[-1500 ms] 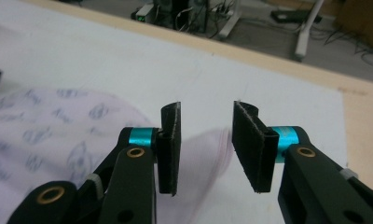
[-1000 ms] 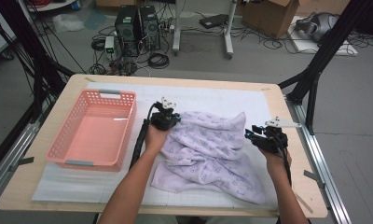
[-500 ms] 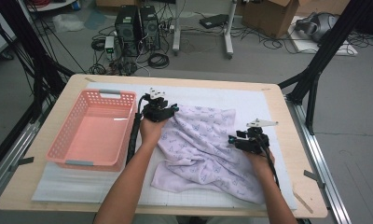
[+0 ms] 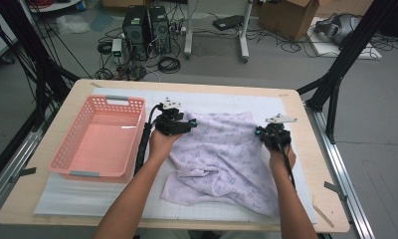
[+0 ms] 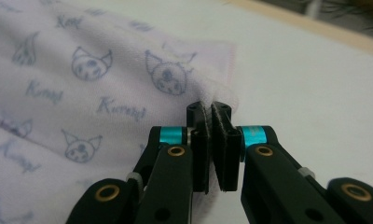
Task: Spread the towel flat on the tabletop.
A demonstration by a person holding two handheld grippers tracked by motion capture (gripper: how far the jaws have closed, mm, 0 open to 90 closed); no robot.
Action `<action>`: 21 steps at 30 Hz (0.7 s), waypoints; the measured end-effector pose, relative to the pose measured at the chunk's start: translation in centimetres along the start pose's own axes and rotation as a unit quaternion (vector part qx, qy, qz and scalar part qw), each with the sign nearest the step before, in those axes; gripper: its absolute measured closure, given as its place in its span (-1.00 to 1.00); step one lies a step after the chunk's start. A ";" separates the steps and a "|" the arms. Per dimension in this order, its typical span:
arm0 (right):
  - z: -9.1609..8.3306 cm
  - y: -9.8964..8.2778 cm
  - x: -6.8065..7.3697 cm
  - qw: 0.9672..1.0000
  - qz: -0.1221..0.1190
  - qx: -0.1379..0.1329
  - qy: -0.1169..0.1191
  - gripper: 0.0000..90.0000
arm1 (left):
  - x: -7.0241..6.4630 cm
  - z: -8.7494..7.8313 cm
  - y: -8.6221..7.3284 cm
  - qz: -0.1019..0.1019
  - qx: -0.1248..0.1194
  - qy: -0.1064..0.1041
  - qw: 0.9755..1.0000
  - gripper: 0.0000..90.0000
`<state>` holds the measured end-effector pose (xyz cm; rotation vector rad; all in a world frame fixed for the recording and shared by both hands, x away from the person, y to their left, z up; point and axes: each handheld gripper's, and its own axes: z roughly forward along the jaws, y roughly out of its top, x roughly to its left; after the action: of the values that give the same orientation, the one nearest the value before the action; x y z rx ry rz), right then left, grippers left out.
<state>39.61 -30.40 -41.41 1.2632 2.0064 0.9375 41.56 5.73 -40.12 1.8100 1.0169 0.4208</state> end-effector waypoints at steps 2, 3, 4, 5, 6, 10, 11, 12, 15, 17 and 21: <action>-0.1 0.4 -0.9 1.000 0.010 -0.003 -0.028 0.92 | -0.2 -0.2 -0.4 0.000 -0.002 -0.001 1.000 -0.07; -0.2 0.5 -1.3 0.999 0.017 -0.002 -0.043 0.91 | -0.2 -0.2 -0.7 0.001 0.003 -0.004 1.000 -0.07; -0.3 0.6 -1.7 0.998 0.028 -0.002 -0.053 0.91 | -0.2 -0.3 -1.0 0.003 0.008 -0.006 1.000 -0.07; -0.3 0.6 -2.0 0.998 0.041 -0.005 -0.054 0.89 | -0.3 -0.4 -1.2 0.004 0.013 -0.008 1.000 -0.07; -0.3 0.6 -2.2 0.997 0.052 -0.007 -0.048 0.87 | -0.3 -0.5 -1.6 0.005 0.013 -0.010 1.000 -0.07; -0.5 0.6 -1.6 0.998 0.053 -0.012 -0.026 0.44 | -0.4 -0.5 -2.8 0.008 0.036 -0.006 0.999 -0.17; -0.7 0.6 -1.4 0.998 0.054 -0.016 -0.019 0.38 | -0.4 -0.5 -3.2 0.005 0.042 -0.007 0.999 -0.20; -0.9 0.6 -1.2 0.998 0.054 -0.018 -0.014 0.36 | -0.4 -0.4 -3.6 0.002 0.050 -0.005 0.999 -0.22; -1.8 0.5 -0.7 0.998 0.046 -0.029 0.010 0.24 | -0.3 -0.4 -4.4 -0.003 0.077 -0.011 0.997 -0.27; -2.6 0.3 -0.5 0.998 0.041 -0.035 0.030 0.20 | -0.3 -0.3 -4.8 -0.009 0.102 -0.016 0.995 -0.36; -4.3 -0.5 -0.1 0.997 0.029 -0.043 0.059 0.15 | -1.2 -0.1 -5.7 0.027 0.106 -0.001 0.994 -0.32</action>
<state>36.08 -31.69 -39.33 1.2502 2.0052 1.1376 38.22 5.84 -44.83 2.0311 1.0454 0.3551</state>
